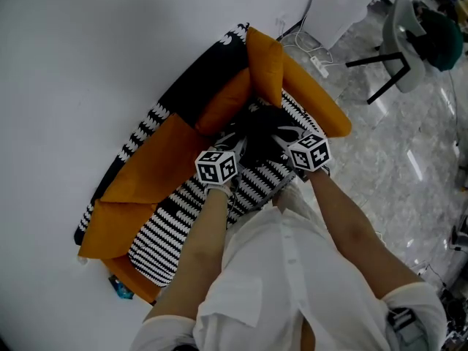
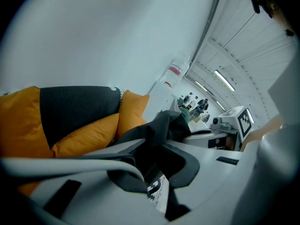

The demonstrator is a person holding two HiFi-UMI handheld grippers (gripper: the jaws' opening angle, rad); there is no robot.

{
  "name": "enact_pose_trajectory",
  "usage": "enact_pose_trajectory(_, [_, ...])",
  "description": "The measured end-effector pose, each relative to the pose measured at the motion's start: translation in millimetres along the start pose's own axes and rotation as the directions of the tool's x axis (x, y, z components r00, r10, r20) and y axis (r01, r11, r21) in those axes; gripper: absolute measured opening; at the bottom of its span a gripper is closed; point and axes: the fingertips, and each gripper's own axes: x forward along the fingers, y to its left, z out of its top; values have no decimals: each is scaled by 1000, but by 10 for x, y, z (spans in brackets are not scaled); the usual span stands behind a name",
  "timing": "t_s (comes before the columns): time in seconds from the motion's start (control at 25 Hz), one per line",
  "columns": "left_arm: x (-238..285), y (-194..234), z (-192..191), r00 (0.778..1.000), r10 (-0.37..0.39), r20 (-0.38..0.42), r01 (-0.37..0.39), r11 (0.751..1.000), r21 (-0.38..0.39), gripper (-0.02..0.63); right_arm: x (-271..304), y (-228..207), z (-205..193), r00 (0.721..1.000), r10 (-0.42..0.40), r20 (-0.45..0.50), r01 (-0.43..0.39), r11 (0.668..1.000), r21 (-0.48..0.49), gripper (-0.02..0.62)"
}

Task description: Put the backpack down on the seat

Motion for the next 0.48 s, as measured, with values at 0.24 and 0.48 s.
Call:
enact_pose_trajectory(0.24, [-2,46,-30,1000,24,-12,-24,1000,-10,55,31,6,-35,999,-29,-37,29,1000,-6,36])
enact_pose_trajectory(0.48, [-32,100,-62,998,50,-26,-50,999,4,85,48,45,-56,996,-41,-81,38,998,-42,134])
